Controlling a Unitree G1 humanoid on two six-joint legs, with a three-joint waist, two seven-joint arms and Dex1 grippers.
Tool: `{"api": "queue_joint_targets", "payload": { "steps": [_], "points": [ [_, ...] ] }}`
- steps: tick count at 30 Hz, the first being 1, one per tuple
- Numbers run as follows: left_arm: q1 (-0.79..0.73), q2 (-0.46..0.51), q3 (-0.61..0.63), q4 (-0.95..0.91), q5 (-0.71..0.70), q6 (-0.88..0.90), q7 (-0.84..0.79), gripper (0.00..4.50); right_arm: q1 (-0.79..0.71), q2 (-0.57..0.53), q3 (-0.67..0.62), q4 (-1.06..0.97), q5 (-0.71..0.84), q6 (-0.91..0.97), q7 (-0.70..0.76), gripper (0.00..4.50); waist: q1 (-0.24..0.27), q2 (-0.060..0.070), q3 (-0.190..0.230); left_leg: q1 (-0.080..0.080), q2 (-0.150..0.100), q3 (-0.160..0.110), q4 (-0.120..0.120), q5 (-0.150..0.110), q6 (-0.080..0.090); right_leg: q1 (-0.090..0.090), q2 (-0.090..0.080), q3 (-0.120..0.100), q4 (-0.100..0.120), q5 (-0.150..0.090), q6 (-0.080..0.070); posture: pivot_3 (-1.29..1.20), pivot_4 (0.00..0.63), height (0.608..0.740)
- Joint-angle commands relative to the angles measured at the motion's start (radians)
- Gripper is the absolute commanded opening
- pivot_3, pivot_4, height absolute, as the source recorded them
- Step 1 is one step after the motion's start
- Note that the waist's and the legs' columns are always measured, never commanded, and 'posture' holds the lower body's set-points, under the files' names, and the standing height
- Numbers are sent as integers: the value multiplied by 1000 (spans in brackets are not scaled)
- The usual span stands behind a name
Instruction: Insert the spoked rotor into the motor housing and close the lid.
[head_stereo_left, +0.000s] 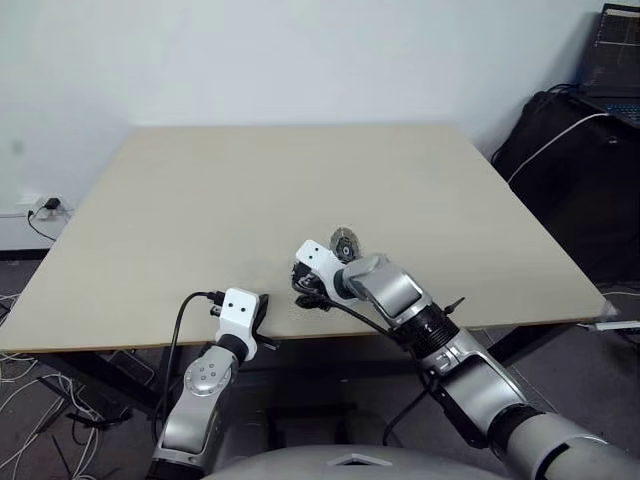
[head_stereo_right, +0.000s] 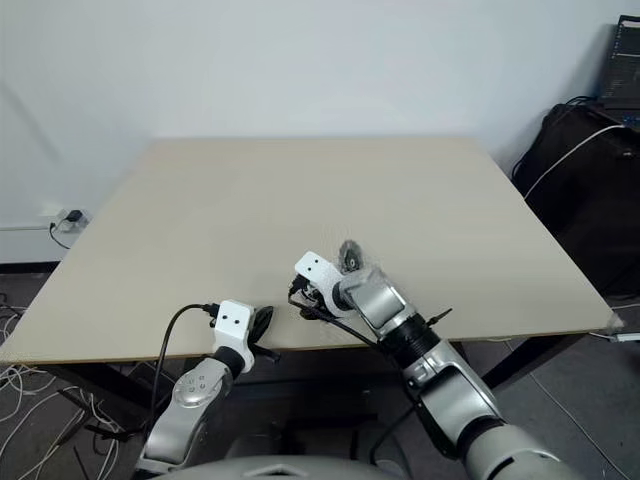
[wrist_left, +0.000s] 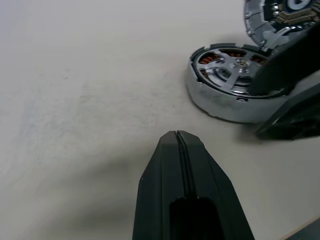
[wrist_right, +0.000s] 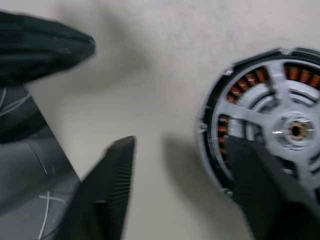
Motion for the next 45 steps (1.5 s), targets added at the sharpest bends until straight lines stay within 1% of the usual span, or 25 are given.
{"api": "queue_joint_targets", "payload": {
  "steps": [1,3,4,6,10,15,19,22,23,25,27,30,32,34,37,39,42,45],
  "points": [
    [-8,-1,6,-28,-3,-18,2,0,-23,-6,-37,-50,24,-33,3,3570,-2,1,1,0,0,0,0,0,0,0,-3,-3,0,1,0,0,0,740],
    [-7,0,7,-29,-4,-18,2,0,-17,-9,-47,-100,49,-37,18,3570,-1,1,1,0,0,1,0,0,0,-1,-10,-13,0,3,0,0,0,740],
    [-6,0,7,-29,-4,-18,2,0,-13,-10,-54,-125,57,-43,14,3570,0,1,1,0,0,1,0,0,0,-1,-17,-21,0,3,1,0,0,740],
    [-6,0,6,-29,-3,-19,1,0,0,-9,-67,-169,58,-70,-14,3570,2,1,1,0,0,1,0,0,0,-1,-22,-32,0,4,1,0,0,740],
    [-6,1,2,-29,-2,-20,-1,0,55,-28,-57,-248,15,-211,-82,3570,9,1,1,-3,1,0,-1,0,0,-2,-22,-35,-2,2,0,0,0,740],
    [2,9,-6,-35,0,-20,-11,0,187,-70,-56,-347,44,-460,-49,3570,21,0,2,-6,-2,0,-1,-1,1,-3,-22,-35,-5,1,-1,0,0,740],
    [7,12,-14,-38,2,-17,-17,0,291,-40,-118,-423,148,-562,-27,3570,21,-1,3,-6,-2,0,0,-1,2,-2,-22,-35,-6,-2,4,0,0,740],
    [5,14,-16,-38,3,-11,-23,0,351,40,-229,-510,333,-597,-5,3570,21,-3,6,-5,-1,0,0,-1,2,-2,-23,-35,-5,-2,4,0,0,740],
    [4,15,-16,-38,3,-10,-25,0,351,64,-267,-514,348,-612,-37,3570,20,-2,7,-4,0,-1,0,-1,2,-2,-23,-35,-5,-1,4,0,0,740],
    [0,17,-17,-37,4,-7,-29,0,330,111,-357,-484,335,-663,-155,3570,21,-2,7,-4,0,-1,0,-2,1,-1,-24,-36,-4,-1,4,0,0,740],
    [-6,18,-19,-35,4,-3,-32,0,302,139,-443,-423,268,-730,-312,3570,25,-2,7,-3,0,-1,0,-2,1,-1,-27,-40,-4,1,4,0,0,740],
    [-9,19,-23,-33,3,-1,-35,0,274,124,-518,-327,149,-762,-511,3570,31,-2,7,-3,0,2,0,-2,1,-1,-37,-50,-5,3,4,0,0,740],
    [-10,20,-27,-31,3,0,-38,0,271,104,-561,-269,105,-776,-594,3570,33,-1,8,-3,0,3,-1,-2,1,-1,-38,-51,-5,3,4,0,0,740],
    [-9,21,-28,-30,3,1,-39,0,280,90,-566,-252,96,-795,-602,3570,32,1,9,-4,0,4,-1,-1,1,-3,-38,-50,-5,3,4,0,0,740],
    [-9,22,-27,-30,2,2,-41,0,304,91,-552,-284,116,-817,-573,3570,24,1,9,-4,0,5,-2,-1,2,-4,-37,-48,-5,4,-1,0,0,740],
    [-9,22,-26,-30,2,2,-42,0,313,97,-544,-299,126,-819,-566,3570,19,1,9,-5,0,5,-2,-2,1,0,-30,-48,-4,2,-1,0,0,740],
    [-8,21,-27,-31,3,3,-42,0,316,103,-537,-305,124,-816,-569,3570,18,1,9,-4,1,4,-2,-1,2,0,-28,-48,-3,0,1,0,0,740],
    [-7,19,-28,-31,4,3,-42,0,317,104,-533,-307,123,-811,-567,3570,19,1,9,0,1,4,-1,-2,1,1,-30,-48,-5,-1,5,0,0,740]
  ]
}}
